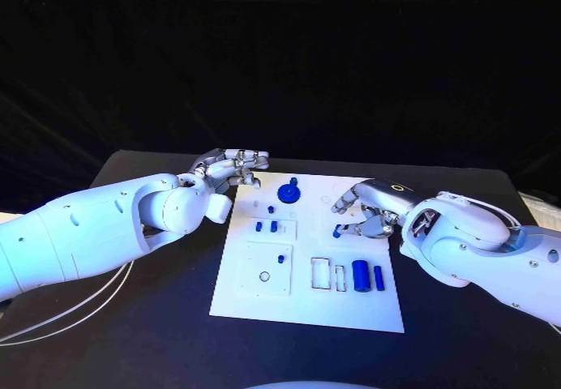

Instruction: Assemble the parts on the task board

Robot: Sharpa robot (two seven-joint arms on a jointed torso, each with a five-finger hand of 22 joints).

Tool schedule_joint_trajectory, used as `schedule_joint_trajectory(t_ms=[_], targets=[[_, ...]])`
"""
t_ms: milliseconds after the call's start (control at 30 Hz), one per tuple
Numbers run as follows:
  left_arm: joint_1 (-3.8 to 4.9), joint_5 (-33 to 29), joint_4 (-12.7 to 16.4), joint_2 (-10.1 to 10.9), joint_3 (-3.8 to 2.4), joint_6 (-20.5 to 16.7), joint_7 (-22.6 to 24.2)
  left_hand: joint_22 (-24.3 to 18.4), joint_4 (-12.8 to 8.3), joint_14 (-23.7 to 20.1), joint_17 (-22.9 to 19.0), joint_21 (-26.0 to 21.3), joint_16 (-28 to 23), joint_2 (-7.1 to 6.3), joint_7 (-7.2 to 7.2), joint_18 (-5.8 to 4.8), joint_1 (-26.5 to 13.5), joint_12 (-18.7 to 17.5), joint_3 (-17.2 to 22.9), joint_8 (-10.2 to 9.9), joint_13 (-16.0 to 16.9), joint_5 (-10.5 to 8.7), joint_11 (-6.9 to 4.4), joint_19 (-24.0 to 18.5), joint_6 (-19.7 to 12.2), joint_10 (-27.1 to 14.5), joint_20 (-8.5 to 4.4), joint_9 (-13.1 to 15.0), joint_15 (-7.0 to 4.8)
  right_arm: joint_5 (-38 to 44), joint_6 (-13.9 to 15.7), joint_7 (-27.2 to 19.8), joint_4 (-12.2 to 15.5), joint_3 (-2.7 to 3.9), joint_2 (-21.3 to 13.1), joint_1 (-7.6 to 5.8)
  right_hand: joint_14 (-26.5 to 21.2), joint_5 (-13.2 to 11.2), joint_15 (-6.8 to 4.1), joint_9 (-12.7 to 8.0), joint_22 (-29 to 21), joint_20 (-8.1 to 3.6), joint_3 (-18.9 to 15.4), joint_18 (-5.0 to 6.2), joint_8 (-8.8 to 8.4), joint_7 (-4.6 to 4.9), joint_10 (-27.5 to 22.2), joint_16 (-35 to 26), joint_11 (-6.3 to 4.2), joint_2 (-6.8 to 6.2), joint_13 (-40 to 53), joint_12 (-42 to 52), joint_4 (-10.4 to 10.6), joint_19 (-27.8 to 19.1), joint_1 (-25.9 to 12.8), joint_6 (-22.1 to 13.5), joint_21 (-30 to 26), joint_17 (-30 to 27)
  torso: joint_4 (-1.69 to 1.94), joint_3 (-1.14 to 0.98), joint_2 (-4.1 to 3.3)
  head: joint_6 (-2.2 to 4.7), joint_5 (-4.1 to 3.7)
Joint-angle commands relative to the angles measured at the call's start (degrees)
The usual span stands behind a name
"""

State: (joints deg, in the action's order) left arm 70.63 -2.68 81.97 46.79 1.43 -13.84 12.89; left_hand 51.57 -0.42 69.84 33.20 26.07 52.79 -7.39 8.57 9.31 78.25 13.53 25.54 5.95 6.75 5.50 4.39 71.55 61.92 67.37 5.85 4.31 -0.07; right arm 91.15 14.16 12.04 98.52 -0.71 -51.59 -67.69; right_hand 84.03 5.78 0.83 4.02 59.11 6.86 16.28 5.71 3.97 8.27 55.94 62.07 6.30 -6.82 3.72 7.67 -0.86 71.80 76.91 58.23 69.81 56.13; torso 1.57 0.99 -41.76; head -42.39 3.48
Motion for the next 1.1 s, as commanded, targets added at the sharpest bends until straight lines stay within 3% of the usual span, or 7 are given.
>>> schedule_joint_trajectory(t_ms=[33, 133, 300, 667, 1100], targets=[[-0.02, 0.44, 0.12, -0.06, -0.03, 1.08, 0.26, -0.12, -0.49, -0.59, -0.16, -0.27, -0.36, -0.04, 0.15, 1.14, 0.69, 0.23, -0.12, 0.37, 0.08, 0.04, 0.11, -0.32, -0.23, -0.49, -0.24, -0.08, -0.04, 2.80, -3.43, 2.41, -0.60, -0.02, 0.48, 0.06, -0.13, -0.02, 0.41, -0.02, -0.07, -0.07, -0.32, 1.14, -0.22, -0.04, -0.38, -0.44, 0.00, 0.09, 0.02, 0.20, 0.00, -0.31, 0.64, -0.27, -0.38, -0.12, 0.14, 0.01, 0.03, 0.10, -0.13], [-0.04, 0.45, 0.14, -0.04, -0.03, 1.08, 0.22, -0.12, -0.54, -0.59, -0.17, -0.28, -0.37, -0.02, 0.16, 1.14, 0.76, 0.26, -0.11, 0.38, 0.08, 0.05, 0.10, -0.31, -0.22, -0.50, -0.24, -0.08, -0.04, 3.11, -4.19, 2.90, -1.23, -0.09, 1.05, 0.12, -0.08, -0.10, 0.37, 0.08, -0.11, -0.07, -0.26, 1.14, -0.03, 0.09, -0.32, -0.46, -0.06, 0.57, 0.07, 0.63, -0.14, -0.27, 1.06, 0.17, -0.46, -0.17, 0.13, 0.09, -0.02, 0.13, -0.10], [-0.06, 0.45, 0.15, 0.03, -0.03, 1.04, 0.17, -0.12, -0.54, -0.59, -0.17, -0.28, -0.37, -0.02, 0.16, 1.14, 0.76, 0.26, -0.11, 0.38, 0.08, 0.05, 0.10, -0.31, -0.22, -0.50, -0.24, -0.08, -0.04, 3.44, -5.66, 3.06, -1.96, -0.16, 2.00, 0.42, 0.05, -0.16, 0.21, 0.23, -0.03, -0.16, -0.18, 1.12, 0.25, 0.23, 0.34, -0.42, -0.26, 1.13, 0.16, 1.59, -0.37, -0.09, 1.53, 1.12, -0.45, -0.18, 0.05, 0.04, -0.02, 0.03, 0.10], [-0.07, 0.46, 0.20, 0.07, -0.03, 0.79, -0.09, -0.13, -0.59, -0.60, -0.19, -0.29, -0.36, 0.00, 0.17, 1.14, 0.82, 0.29, -0.12, 0.39, 0.09, 0.04, 0.11, -0.30, -0.22, -0.51, -0.25, -0.08, -0.05, 4.44, -8.30, 3.22, -2.86, -0.27, 3.49, 1.24, 0.61, -0.85, -0.75, 0.61, 2.90, -0.69, 1.62, 0.50, 1.03, -0.34, 5.41, 0.76, -1.39, 2.77, 0.12, 4.48, -0.80, 2.05, 2.30, 4.37, 1.60, 0.94, 0.08, 0.05, -0.06, -0.28, 0.12], [-0.09, 0.46, 0.23, 0.21, -0.03, 0.62, -0.33, -0.15, -0.62, -0.60, -0.22, -0.30, -0.36, 0.05, 0.21, 1.14, 0.85, 0.33, -0.14, 0.40, 0.09, 0.02, 0.14, -0.27, -0.21, -0.53, -0.25, -0.08, -0.04, 7.41, -4.59, 4.04, -3.05, -0.30, 3.88, 1.55, 1.71, -2.88, -2.14, 1.37, 8.98, -1.96, 5.82, -0.76, 2.76, -1.35, 11.24, 4.58, -3.06, 4.85, 0.57, 5.62, -2.23, 5.67, 3.96, 8.49, 6.01, 4.85, 0.03, 0.07, 0.00, -0.32, -0.04]])
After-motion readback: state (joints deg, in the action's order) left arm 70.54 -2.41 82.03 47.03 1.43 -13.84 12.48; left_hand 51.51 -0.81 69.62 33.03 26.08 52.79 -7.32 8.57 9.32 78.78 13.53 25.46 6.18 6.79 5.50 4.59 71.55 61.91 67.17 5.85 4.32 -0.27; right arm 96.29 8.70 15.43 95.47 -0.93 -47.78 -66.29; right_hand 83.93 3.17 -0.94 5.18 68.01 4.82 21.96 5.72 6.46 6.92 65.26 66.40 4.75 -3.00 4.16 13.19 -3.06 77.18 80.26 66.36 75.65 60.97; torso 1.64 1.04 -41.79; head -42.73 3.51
